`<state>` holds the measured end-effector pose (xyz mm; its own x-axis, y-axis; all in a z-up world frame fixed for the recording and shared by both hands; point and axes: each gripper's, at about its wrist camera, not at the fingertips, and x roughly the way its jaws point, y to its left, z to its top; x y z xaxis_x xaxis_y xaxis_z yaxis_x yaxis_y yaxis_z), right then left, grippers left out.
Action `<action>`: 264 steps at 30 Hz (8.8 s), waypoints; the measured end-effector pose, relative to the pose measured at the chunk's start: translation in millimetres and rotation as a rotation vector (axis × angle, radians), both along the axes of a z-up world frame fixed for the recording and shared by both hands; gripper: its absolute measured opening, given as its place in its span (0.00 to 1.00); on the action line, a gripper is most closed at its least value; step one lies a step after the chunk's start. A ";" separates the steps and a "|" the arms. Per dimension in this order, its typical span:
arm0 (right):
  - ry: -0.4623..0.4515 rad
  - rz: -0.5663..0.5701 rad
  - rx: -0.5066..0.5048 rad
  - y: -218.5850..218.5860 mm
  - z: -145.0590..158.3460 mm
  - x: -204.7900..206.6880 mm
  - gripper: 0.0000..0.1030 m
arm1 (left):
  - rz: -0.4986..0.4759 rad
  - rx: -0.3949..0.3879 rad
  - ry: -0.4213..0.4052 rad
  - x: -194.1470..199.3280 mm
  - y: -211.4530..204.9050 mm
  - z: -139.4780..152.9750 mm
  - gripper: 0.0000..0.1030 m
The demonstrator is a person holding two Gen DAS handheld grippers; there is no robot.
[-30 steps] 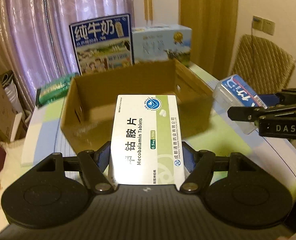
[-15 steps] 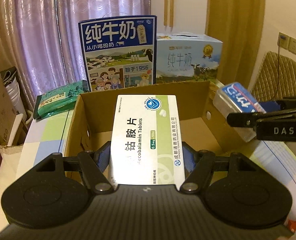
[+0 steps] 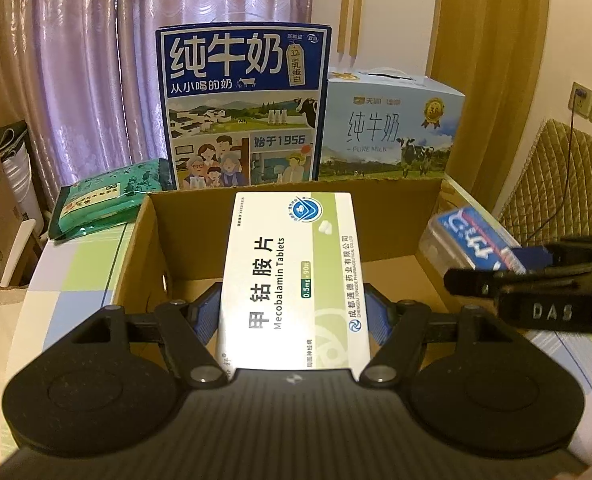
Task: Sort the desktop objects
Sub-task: 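Carry both held boxes over the cardboard box with both tools, then open both grippers to drop the boxes into the cardboard box, then move both tools back toward the remaining items on the table, then grasp the green box with the left gripper while right grasps the red candy, then lift the green box and red candy with both grippers, then carry the green box and red candy over the cardboard box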
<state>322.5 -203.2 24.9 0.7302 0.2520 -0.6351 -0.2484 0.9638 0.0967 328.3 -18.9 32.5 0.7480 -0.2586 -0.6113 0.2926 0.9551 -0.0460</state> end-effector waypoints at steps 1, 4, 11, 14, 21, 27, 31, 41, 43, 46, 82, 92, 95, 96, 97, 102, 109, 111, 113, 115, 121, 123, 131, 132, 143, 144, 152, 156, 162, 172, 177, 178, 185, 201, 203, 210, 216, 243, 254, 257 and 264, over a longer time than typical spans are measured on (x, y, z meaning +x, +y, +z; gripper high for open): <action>0.004 0.000 -0.001 0.3 -1.9 0.8 0.52 | 0.000 -0.003 0.002 2.3 -0.5 -1.6 0.65; 0.011 0.000 -0.004 0.9 -6.5 2.9 0.52 | 0.010 0.007 0.021 7.4 -1.6 -8.3 0.65; 0.025 -0.002 -0.006 2.8 -14.1 9.5 0.52 | 0.018 0.020 0.025 6.5 1.4 -10.9 0.65; 0.027 0.002 -0.006 7.1 -15.5 11.1 0.52 | 0.014 0.012 0.019 5.0 1.5 -7.7 0.65; 0.002 -0.004 0.034 11.1 -13.8 11.9 0.80 | -0.004 0.020 0.020 1.0 -0.6 -7.4 0.66; -0.027 -0.031 0.017 1.8 -11.0 0.9 0.80 | -0.009 0.035 0.004 -5.9 0.5 -3.0 0.66; -0.061 -0.044 -0.013 -6.2 -3.5 -12.3 0.80 | -0.016 0.049 -0.012 -14.8 -0.3 3.4 0.66; -0.110 -0.049 -0.036 -24.6 18.8 -74.0 0.89 | -0.040 0.061 -0.054 -63.5 -3.6 18.2 0.75; -0.107 -0.054 -0.031 -27.3 19.5 -87.9 0.91 | -0.048 0.062 -0.061 -79.2 -4.2 20.2 0.76; -0.100 -0.063 -0.014 -33.7 20.0 -110.0 0.93 | -0.058 0.064 -0.068 -104.2 -2.6 23.1 0.80; 0.074 -0.294 0.047 -102.8 -42.3 -302.7 0.98 | -0.224 0.071 0.038 -295.5 -14.3 -55.1 0.89; 0.163 -0.302 0.034 -101.6 -69.1 -281.4 0.98 | -0.257 0.086 0.083 -286.5 -21.2 -60.6 0.80; 0.183 -0.289 0.003 -101.0 -75.2 -278.5 0.98 | -0.272 0.101 0.084 -284.9 -24.5 -62.5 0.79; 0.187 -0.277 -0.003 -100.9 -76.1 -277.5 0.98 | -0.277 0.104 0.082 -284.6 -25.4 -63.4 0.79; 0.196 -0.244 -0.015 -100.0 -77.1 -274.8 0.98 | -0.282 0.107 0.081 -284.3 -26.2 -64.1 0.79; 0.193 -0.077 -0.147 -96.7 -71.7 -259.6 0.98 | -0.318 0.117 0.070 -280.5 -32.6 -67.0 0.79; 0.292 0.129 -0.269 -104.2 -80.2 -243.2 0.97 | -0.385 0.145 0.052 -267.5 -45.9 -71.4 0.79; 0.315 0.160 -0.279 -104.5 -83.8 -240.0 0.97 | -0.400 0.165 0.043 -262.1 -48.3 -71.9 0.79; 0.337 0.186 -0.288 -104.2 -87.5 -237.0 0.97 | -0.419 0.197 0.030 -257.0 -51.8 -72.9 0.79; 0.351 0.200 -0.297 -103.2 -90.6 -233.5 0.96 | -0.442 0.222 0.021 -252.2 -54.8 -75.3 0.79; 0.387 0.214 -0.306 -103.4 -99.3 -225.2 0.82 | -0.484 0.282 0.015 -235.9 -66.3 -87.2 0.65; 0.389 0.217 -0.298 -103.7 -99.1 -225.6 0.80 | -0.496 0.298 0.015 -233.5 -70.1 -90.3 0.60; 0.388 0.202 -0.234 -101.0 -93.6 -231.1 0.50 | -0.451 0.311 0.028 -244.6 -70.3 -86.3 0.33; 0.385 0.198 -0.232 -99.8 -93.4 -232.1 0.49 | -0.448 0.297 0.053 -245.9 -69.5 -85.1 0.29; 0.349 0.118 -0.130 -95.7 -91.7 -245.4 0.48 | -0.406 0.207 0.086 -261.9 -70.0 -84.2 0.34; 0.342 0.111 -0.127 -95.5 -91.6 -246.1 0.48 | -0.402 0.200 0.085 -259.2 -71.6 -84.7 0.36; 0.308 0.100 -0.115 -94.3 -94.4 -241.7 0.48 | -0.364 0.166 0.128 -239.2 -84.2 -92.5 0.26; 0.291 0.110 -0.134 -89.9 -96.3 -242.9 0.48 | -0.323 0.170 0.141 -251.2 -79.7 -92.4 0.25; 0.271 0.110 -0.115 -84.9 -95.5 -251.6 0.48 | -0.267 0.160 0.166 -289.1 -62.7 -89.3 0.25; 0.230 0.115 -0.138 -73.0 -99.5 -264.9 0.54 | -0.293 0.176 0.164 -280.5 -70.6 -89.0 0.27; 0.196 0.119 -0.163 -71.0 -101.3 -267.4 0.61 | -0.304 0.173 0.176 -270.0 -74.4 -96.6 0.27; 0.191 0.117 -0.163 -70.7 -101.5 -267.2 0.61 | -0.306 0.171 0.179 -268.8 -74.5 -97.9 0.27; 0.197 0.126 -0.169 -67.0 -105.9 -265.6 0.59 | -0.314 0.162 0.195 -260.9 -76.0 -102.3 0.27; 0.144 0.040 -0.073 -79.4 -90.2 -267.1 0.41 | -0.270 0.129 0.185 -268.8 -61.7 -88.2 0.25; 0.140 0.031 -0.060 -80.0 -87.2 -266.9 0.41 | -0.266 0.128 0.179 -270.2 -59.0 -83.9 0.25; 0.123 0.006 -0.013 -76.8 -73.1 -264.3 0.41 | -0.246 0.125 0.151 -270.6 -48.5 -67.8 0.25; 0.112 -0.006 0.008 -68.7 -63.4 -261.0 0.41 | -0.226 0.119 0.140 -267.7 -38.9 -62.9 0.25; 0.144 0.029 -0.034 -58.2 -77.6 -257.5 0.41 | -0.236 0.074 0.281 -258.5 -34.0 -99.8 0.25; 0.116 0.009 0.051 -60.0 -63.8 -255.3 0.41 | -0.179 -0.021 0.200 -249.1 -5.6 -48.0 0.25; 0.112 0.006 0.086 -58.0 -56.6 -253.3 0.41 | -0.172 -0.043 0.179 -244.0 1.9 -31.8 0.25; 0.068 0.023 0.106 -43.5 -31.9 -238.9 0.41 | -0.152 -0.043 0.133 -223.6 12.7 -3.9 0.25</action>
<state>83.5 -246.7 -6.9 0.6799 0.3361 -0.6518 -0.2594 0.9416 0.2149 104.6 -6.2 28.6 0.6121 -0.3901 -0.6878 0.4216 0.8969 -0.1335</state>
